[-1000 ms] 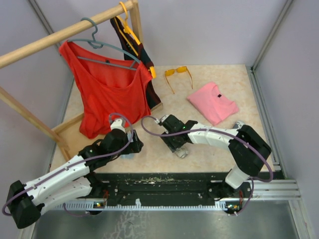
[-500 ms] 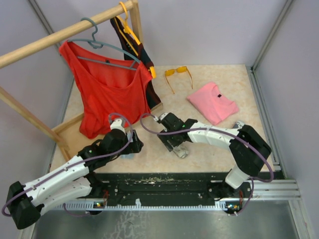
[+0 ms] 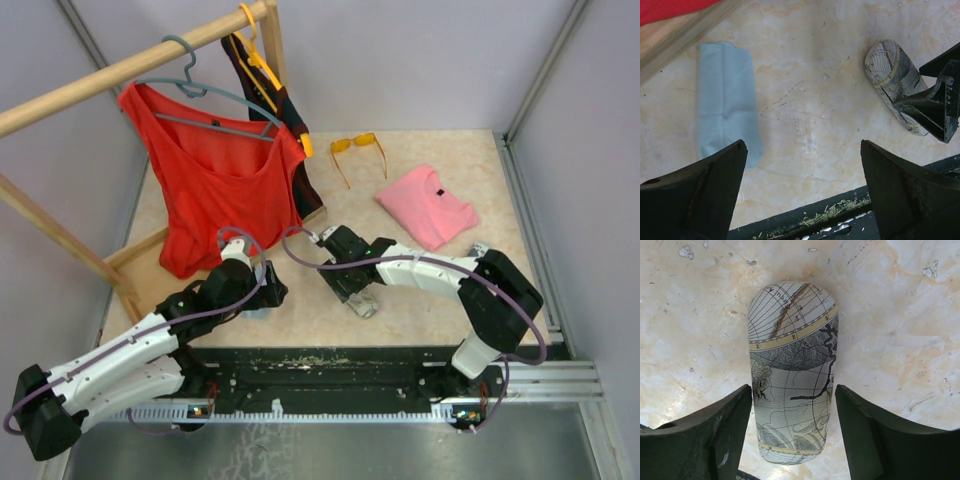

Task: Organize the sunglasses
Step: Pick up the sunglasses case from the center of the board.

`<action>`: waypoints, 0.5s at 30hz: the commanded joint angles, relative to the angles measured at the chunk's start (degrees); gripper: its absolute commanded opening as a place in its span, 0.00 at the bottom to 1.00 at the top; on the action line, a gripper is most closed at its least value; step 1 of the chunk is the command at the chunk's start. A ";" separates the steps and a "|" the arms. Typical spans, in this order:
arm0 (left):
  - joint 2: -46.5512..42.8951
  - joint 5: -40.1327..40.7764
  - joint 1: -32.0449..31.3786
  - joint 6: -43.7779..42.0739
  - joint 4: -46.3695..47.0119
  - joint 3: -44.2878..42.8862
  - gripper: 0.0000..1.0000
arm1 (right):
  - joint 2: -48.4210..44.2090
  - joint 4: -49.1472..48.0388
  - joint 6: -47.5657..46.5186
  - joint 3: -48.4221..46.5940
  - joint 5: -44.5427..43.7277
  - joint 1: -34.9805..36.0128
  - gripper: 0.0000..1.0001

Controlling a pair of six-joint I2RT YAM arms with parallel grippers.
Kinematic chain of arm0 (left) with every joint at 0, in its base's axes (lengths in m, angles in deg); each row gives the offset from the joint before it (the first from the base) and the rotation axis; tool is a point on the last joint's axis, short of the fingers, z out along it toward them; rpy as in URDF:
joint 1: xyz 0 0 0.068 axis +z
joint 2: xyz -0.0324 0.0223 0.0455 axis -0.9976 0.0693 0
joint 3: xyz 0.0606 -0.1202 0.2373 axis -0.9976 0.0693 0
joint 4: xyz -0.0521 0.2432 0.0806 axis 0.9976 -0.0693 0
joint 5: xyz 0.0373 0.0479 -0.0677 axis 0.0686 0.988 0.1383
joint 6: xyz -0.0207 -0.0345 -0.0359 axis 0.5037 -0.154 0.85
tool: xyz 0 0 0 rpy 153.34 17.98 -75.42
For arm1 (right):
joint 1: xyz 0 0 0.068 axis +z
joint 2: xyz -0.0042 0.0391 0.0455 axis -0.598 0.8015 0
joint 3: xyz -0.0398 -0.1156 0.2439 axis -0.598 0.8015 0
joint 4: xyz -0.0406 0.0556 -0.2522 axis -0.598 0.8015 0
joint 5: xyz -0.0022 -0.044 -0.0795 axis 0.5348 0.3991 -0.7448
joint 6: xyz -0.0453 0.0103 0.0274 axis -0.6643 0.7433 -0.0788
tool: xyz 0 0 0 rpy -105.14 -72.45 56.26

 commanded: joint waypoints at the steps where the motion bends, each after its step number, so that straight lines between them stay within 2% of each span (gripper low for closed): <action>1: -0.81 -0.73 0.28 -0.37 -0.02 -0.43 1.00 | 0.26 -1.58 -0.03 -1.48 0.68 -0.65 0.66; 9: -0.56 -0.91 0.27 -0.41 0.17 -0.39 1.00 | 1.41 -1.39 -0.19 -1.43 0.95 -0.62 0.69; 15: -0.57 -0.82 0.32 -0.30 0.11 -0.25 1.00 | 1.22 -1.22 -0.13 -1.56 0.98 -0.64 0.55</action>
